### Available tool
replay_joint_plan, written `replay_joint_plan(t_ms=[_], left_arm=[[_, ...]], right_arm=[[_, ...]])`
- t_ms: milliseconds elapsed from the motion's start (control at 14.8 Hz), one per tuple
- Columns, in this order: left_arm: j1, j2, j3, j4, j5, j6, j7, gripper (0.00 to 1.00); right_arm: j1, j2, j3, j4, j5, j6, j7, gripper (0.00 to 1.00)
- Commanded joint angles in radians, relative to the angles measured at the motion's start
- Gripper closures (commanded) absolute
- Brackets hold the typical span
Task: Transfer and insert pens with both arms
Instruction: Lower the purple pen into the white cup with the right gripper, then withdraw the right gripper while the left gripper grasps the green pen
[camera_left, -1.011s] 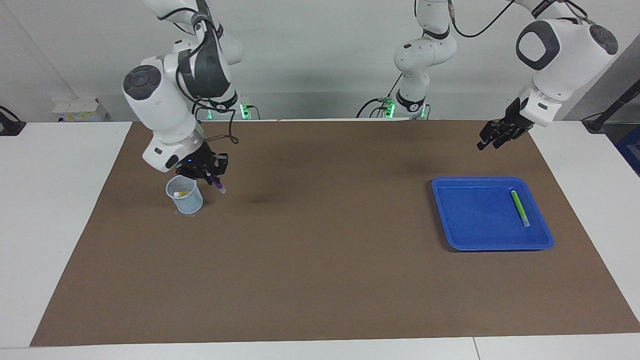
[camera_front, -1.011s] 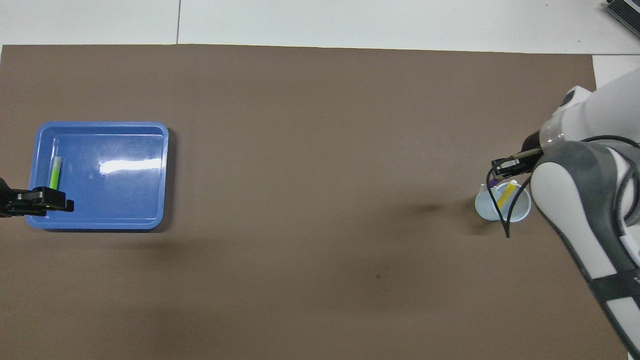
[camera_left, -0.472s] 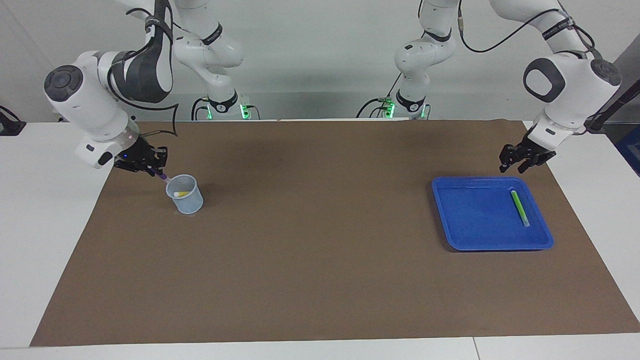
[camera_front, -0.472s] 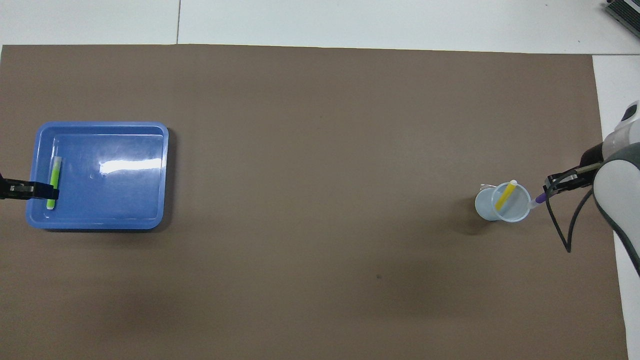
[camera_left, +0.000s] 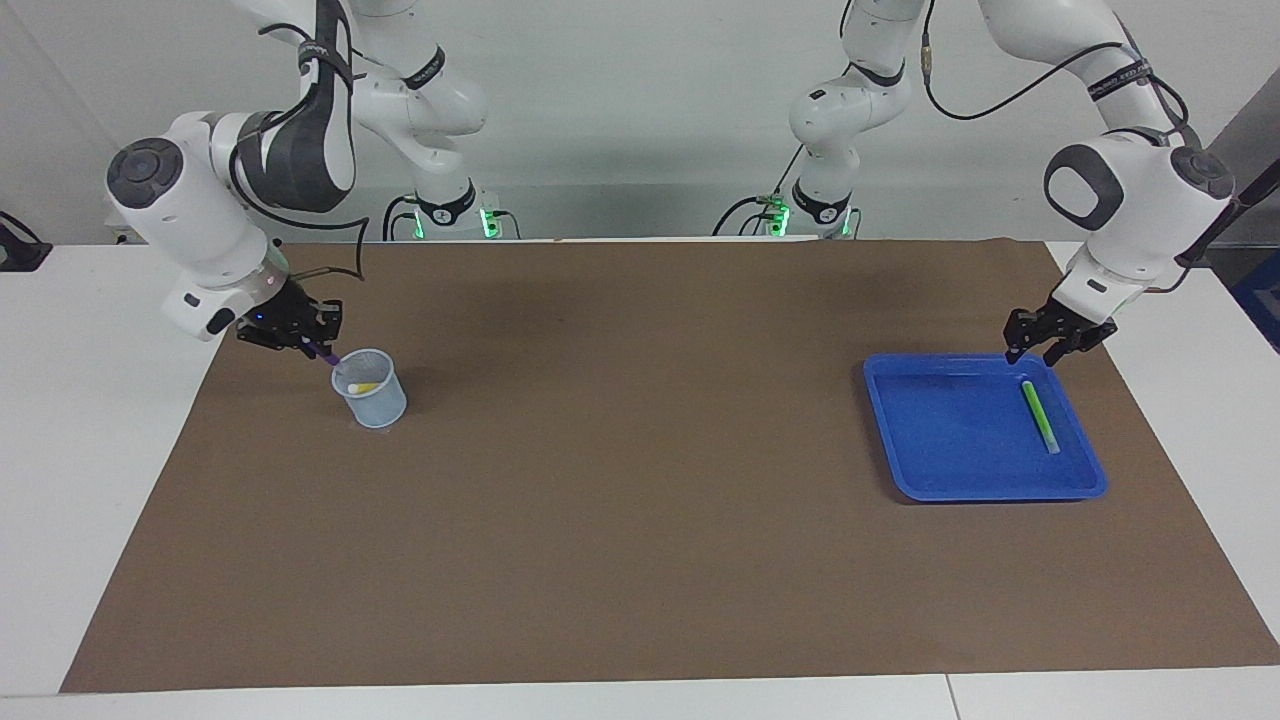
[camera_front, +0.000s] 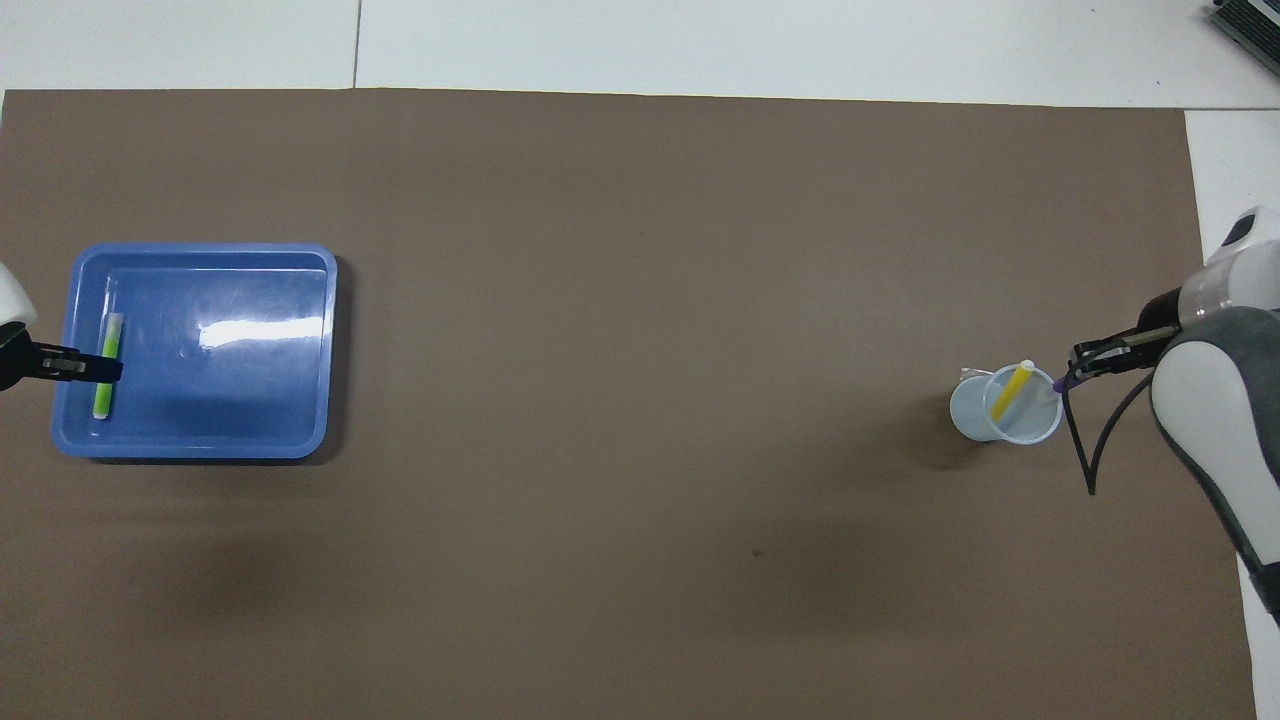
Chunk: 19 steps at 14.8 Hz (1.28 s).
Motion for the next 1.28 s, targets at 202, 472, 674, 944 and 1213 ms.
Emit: replay_joint_plan(t_ms=[202,472,674,944,1213], left_arm=[[0.019,0.138,-0.008,0.051,0.080,0.120,0.080,0.39],[0.019,0.172,-0.008,0.075,0.103,0.124,0.087,0.37],[0.033,0.200,-0.008,0.080,0.103,0.150,0.086,0.37],[0.073,0.227,-0.009,0.083,0.087,0.172,0.068,0.38],[0.062,0.229,-0.009,0.077,0.028,0.170,-0.032,0.38]], right_arm=[[-0.004,-0.035,0.009,-0.147,-0.007,0.165,0.033,1.00],[-0.004,-0.035,0.011,-0.141,-0.004,0.147,0.028,0.55],[0.026,-0.041,0.012,-0.110,0.045,0.095,0.030,0.53],[0.062,-0.056,0.020,-0.041,0.180,-0.002,0.041,0.49],[0.180,-0.055,0.023,-0.041,0.303,0.053,0.186,0.49]])
